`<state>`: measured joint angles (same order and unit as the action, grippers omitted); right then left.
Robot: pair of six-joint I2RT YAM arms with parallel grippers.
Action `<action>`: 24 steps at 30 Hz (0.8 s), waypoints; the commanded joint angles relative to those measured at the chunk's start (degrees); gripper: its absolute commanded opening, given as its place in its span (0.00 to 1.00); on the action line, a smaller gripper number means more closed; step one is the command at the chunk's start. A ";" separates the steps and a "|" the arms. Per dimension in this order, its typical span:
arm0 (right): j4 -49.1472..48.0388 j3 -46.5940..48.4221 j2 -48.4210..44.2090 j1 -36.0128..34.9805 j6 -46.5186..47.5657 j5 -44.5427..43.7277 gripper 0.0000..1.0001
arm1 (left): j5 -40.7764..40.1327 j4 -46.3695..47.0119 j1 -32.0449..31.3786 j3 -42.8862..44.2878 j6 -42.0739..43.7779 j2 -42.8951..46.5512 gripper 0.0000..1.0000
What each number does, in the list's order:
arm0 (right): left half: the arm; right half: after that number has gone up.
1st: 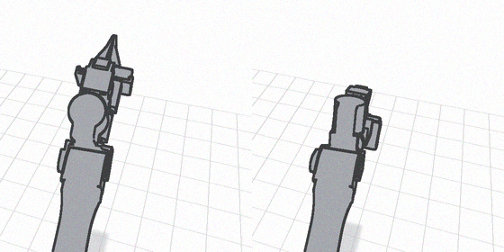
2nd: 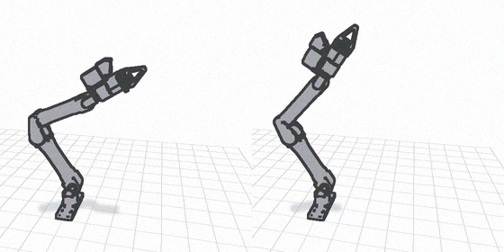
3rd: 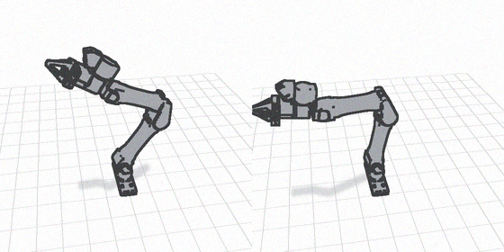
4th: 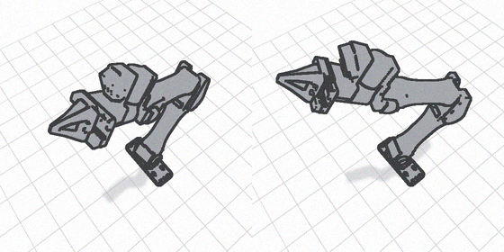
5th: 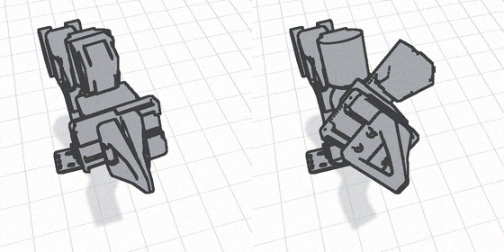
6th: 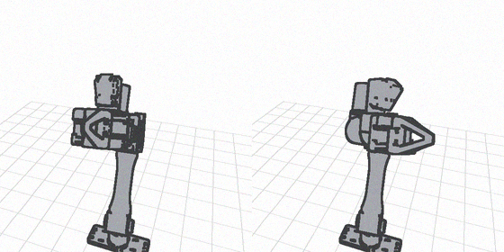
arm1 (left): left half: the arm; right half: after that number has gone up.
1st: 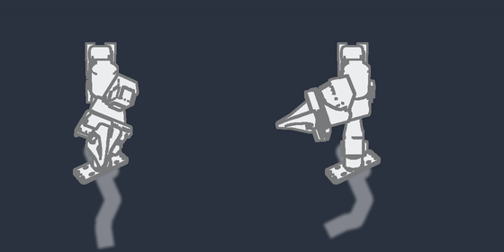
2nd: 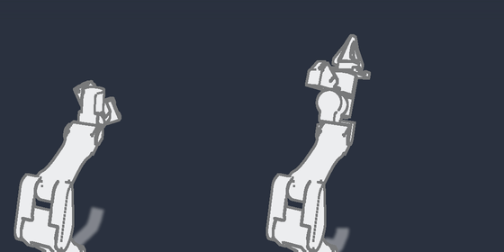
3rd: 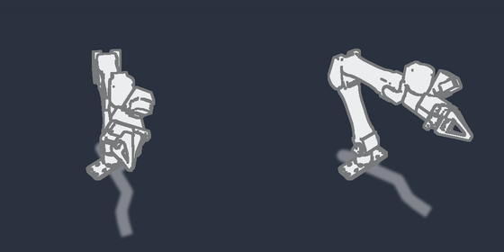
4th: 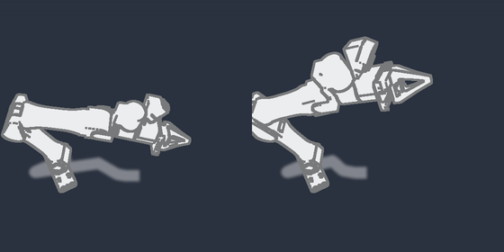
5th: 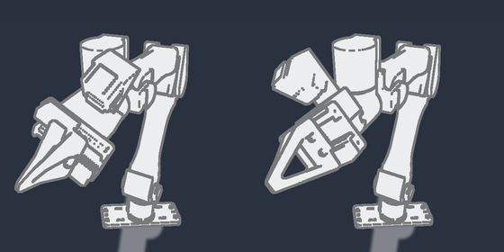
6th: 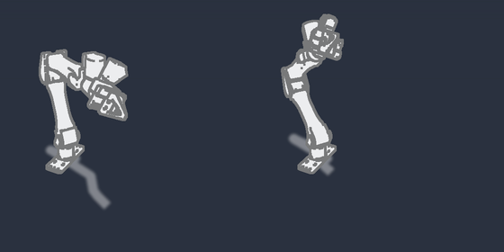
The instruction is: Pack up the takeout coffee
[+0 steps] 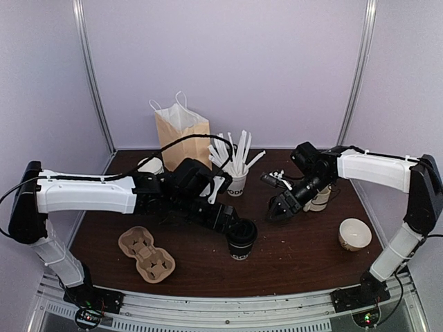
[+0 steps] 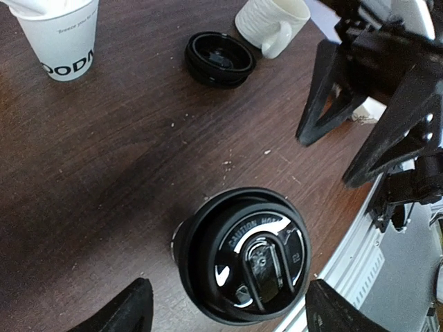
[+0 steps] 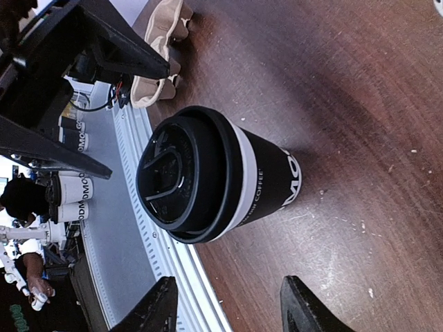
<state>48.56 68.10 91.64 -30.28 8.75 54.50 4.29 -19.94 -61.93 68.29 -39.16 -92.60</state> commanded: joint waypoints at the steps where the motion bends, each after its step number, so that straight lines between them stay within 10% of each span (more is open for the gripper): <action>1: 0.51 0.19 1.89 -1.65 -1.30 3.55 0.54 | 1.59 7.31 -0.03 -0.40 -3.98 -1.09 0.77; 24: -0.56 3.25 9.83 -2.98 -2.63 9.31 0.42 | 2.45 4.97 -0.05 0.57 -5.95 -5.28 0.61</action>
<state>48.36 69.49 100.25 -32.73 6.98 61.49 6.33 -16.34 -61.93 67.16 -44.77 -97.17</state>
